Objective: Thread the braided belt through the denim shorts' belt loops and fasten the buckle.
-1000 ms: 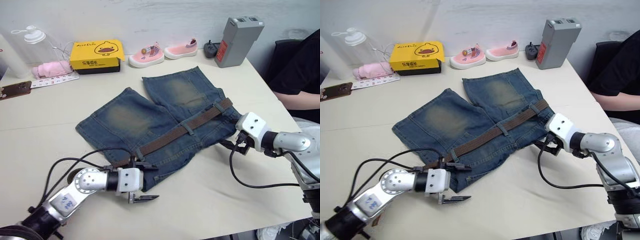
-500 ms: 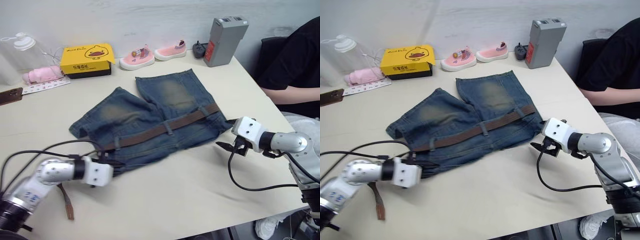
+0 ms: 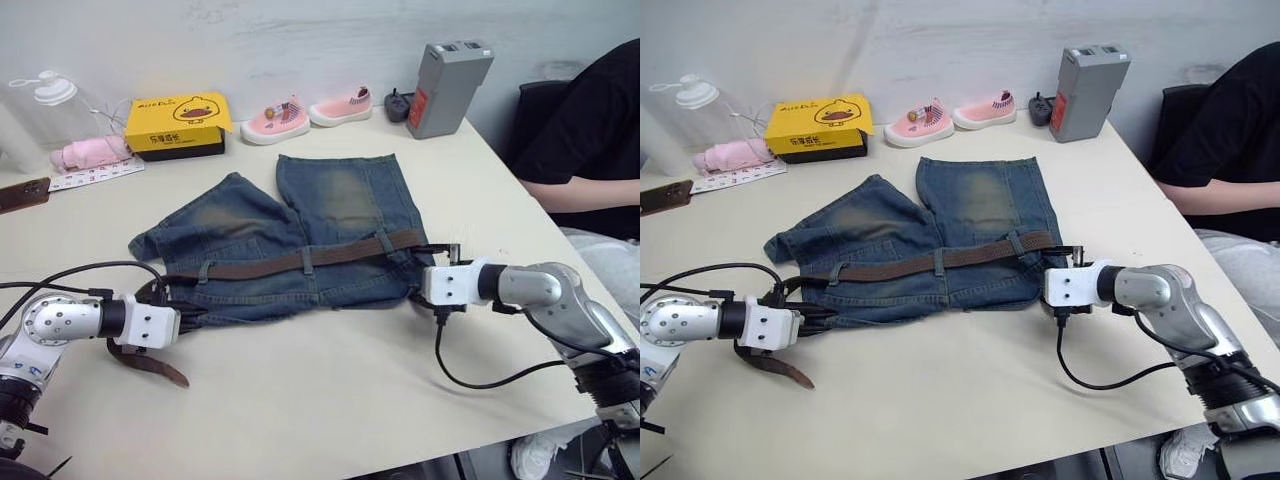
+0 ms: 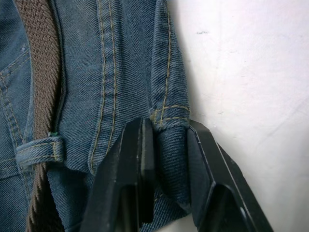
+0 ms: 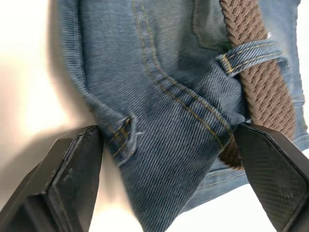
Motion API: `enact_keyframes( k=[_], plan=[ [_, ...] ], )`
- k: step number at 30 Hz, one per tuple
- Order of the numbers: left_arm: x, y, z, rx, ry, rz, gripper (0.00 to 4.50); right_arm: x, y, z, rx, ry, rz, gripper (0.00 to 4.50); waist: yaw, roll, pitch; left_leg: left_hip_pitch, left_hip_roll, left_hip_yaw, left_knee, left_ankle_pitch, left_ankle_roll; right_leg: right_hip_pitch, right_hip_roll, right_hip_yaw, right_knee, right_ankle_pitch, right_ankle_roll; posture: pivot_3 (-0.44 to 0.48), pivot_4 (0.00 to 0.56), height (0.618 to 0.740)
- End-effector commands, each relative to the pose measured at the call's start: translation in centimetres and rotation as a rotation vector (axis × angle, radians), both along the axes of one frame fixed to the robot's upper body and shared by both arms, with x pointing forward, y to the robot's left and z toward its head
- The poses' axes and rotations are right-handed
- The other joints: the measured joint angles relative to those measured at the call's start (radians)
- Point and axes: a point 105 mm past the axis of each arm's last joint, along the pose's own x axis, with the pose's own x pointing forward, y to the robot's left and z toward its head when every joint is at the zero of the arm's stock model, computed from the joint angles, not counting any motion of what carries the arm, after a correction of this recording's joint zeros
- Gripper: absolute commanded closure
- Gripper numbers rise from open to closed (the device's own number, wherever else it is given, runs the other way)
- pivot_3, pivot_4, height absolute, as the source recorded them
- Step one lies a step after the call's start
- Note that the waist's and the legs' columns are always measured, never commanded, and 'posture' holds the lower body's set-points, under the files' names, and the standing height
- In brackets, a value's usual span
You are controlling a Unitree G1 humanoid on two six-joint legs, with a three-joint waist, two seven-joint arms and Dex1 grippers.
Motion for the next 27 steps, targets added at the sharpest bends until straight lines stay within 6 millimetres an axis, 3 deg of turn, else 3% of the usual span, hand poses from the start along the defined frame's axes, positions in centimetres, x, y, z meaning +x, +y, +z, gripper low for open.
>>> enact_keyframes(
  k=[1,7,14,23,27],
  plan=[
    [-0.4,1.5,-1.8,0.051,0.070,0.065,3.47,-0.4,-1.5,-2.9,-0.055,0.096,-0.055,1.82,0.002,-0.002,-0.002,0.000,0.000,-0.001,0.000,-0.001,0.002,0.000,0.000,0.000,0.001,0.000,0.000,0.000,0.150,0.703],
    [-0.7,0.4,-1.4,-0.009,0.060,0.059,3.47,1.0,-2.6,-2.0,-0.013,0.053,-0.149,4.46,0.012,-0.002,-0.003,0.000,0.000,-0.003,0.000,-0.001,0.002,-0.002,-0.001,0.003,0.002,0.000,0.000,0.000,0.150,0.703],
    [-2.6,-3.8,-1.7,-0.131,0.099,0.004,3.47,2.9,-3.9,-1.6,-0.010,-0.009,-0.227,4.46,0.019,-0.002,-0.002,-0.001,0.001,-0.002,0.000,-0.001,0.002,-0.004,-0.002,0.004,0.002,0.000,0.000,0.000,0.150,0.703],
    [-3.0,-1.2,-3.1,-0.017,0.098,0.069,3.47,1.8,-3.4,-2.2,0.009,0.047,-0.198,4.46,0.019,-0.002,-0.003,-0.002,-0.001,-0.001,0.000,-0.004,0.004,-0.003,-0.004,0.002,-0.004,0.001,0.001,0.000,0.150,0.703],
    [-2.6,0.2,-3.1,0.014,0.082,0.102,3.47,-0.3,-3.1,-3.4,-0.005,0.166,-0.160,4.46,0.019,-0.002,-0.003,-0.002,0.001,-0.001,-0.001,-0.004,0.004,-0.003,-0.003,0.001,-0.004,0.001,0.001,0.000,0.150,0.703]
  ],
)
